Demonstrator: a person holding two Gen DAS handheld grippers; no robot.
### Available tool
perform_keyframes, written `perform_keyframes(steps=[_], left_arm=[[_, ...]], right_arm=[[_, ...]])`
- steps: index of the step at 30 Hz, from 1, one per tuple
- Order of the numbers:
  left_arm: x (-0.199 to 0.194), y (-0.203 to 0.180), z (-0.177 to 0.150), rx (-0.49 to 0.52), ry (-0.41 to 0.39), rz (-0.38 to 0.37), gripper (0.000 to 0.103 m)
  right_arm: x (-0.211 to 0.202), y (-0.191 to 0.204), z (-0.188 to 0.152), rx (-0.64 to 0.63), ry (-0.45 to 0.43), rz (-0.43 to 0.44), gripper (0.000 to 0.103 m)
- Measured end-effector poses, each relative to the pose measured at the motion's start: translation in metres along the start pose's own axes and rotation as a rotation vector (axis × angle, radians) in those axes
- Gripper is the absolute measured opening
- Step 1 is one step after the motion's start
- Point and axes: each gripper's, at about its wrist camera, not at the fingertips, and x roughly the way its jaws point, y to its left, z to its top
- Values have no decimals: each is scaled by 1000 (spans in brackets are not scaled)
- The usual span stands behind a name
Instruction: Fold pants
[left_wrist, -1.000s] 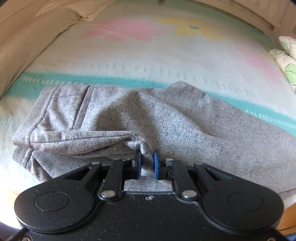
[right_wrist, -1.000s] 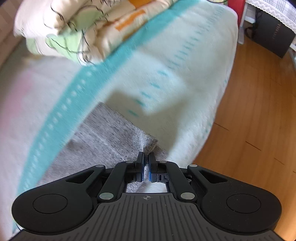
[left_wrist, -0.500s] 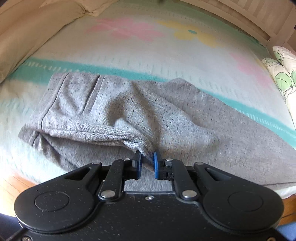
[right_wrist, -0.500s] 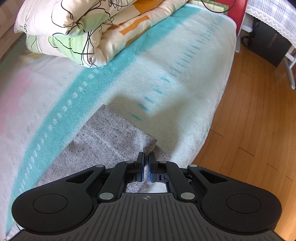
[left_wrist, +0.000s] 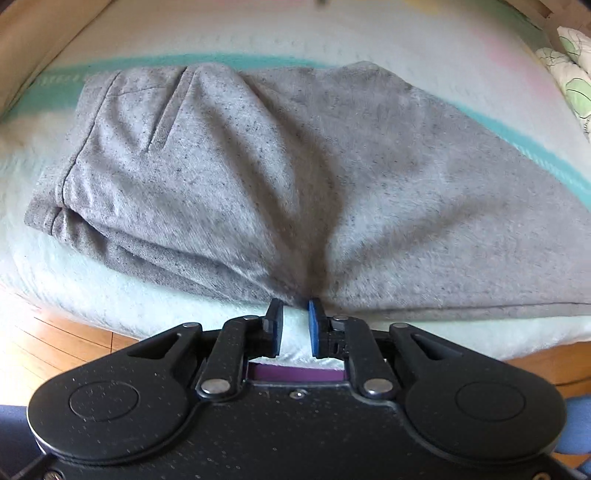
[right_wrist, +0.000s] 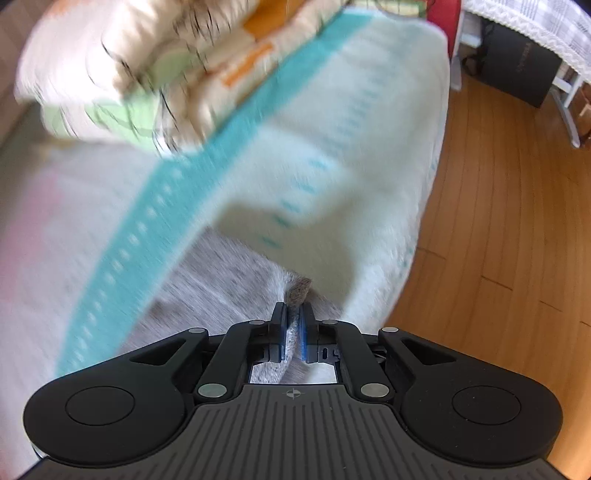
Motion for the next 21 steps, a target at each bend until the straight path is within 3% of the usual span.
perform_keyframes(steps=[3, 5, 6, 8, 10, 16, 21], left_arm=[[-20, -13, -6, 90, -95, 66, 21], [-34, -15, -6, 115, -156, 66, 30], [-41, -15, -4, 117, -179, 60, 30], [-52, -6, 4, 96, -219, 65, 41], [-58, 4, 15, 63, -242, 104, 44], [-56, 52, 39, -73, -230, 190, 48], [-45, 93, 37, -201, -197, 123, 53]], right_arm=[[-23, 15, -4, -36, -108, 72, 10], [-33, 32, -10, -88, -142, 135, 17], [-37, 42, -14, -121, -144, 176, 17], [-42, 68, -25, -202, -132, 251, 17], [-45, 94, -38, -287, -113, 320, 17], [-58, 165, -88, -512, -34, 517, 17], [-66, 217, -134, -651, 29, 626, 17]])
